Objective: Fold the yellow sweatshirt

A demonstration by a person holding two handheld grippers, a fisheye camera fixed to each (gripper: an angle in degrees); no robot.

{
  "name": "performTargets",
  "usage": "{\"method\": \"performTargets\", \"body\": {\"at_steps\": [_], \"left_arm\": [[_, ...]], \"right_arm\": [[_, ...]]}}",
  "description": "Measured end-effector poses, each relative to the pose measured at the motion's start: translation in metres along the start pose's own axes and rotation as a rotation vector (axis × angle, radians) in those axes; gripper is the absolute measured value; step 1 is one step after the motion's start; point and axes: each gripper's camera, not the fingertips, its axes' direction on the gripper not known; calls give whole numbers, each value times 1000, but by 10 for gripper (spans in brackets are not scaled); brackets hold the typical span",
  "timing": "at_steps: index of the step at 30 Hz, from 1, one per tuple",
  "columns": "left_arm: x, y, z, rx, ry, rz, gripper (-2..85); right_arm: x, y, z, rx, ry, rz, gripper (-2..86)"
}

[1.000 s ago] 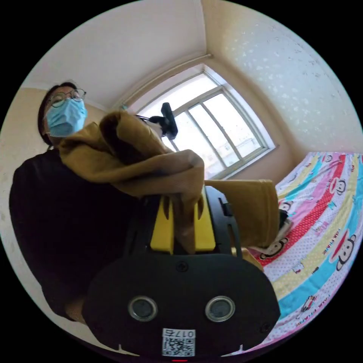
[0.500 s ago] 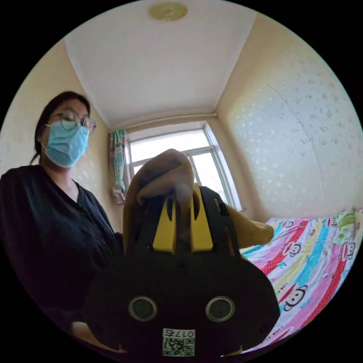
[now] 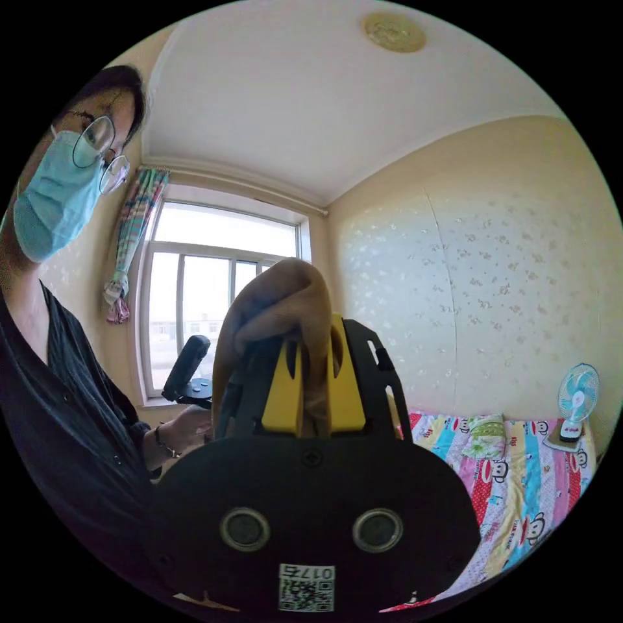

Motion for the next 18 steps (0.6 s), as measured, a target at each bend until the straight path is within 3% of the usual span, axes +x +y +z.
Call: {"method": "performTargets", "body": {"at_steps": [3,7,10,15,18], "left_arm": [[1,-12,32,-163,279,77,120],[-27,9,52,-221,553,-20,136],[-49,23,63,-241,732,-89,139],[-53,27,78,-242,758,-95,133],[-64,30,71,-166,698,-141,49]], "right_arm": [[13,0,5,8,36,64,68],[14,-2,14,21,85,110,67],[-18,-11,28,19,224,17,67],[-75,-29,71,23,330,-134,67],[-87,-38,88,-2,392,-175,68]]}}
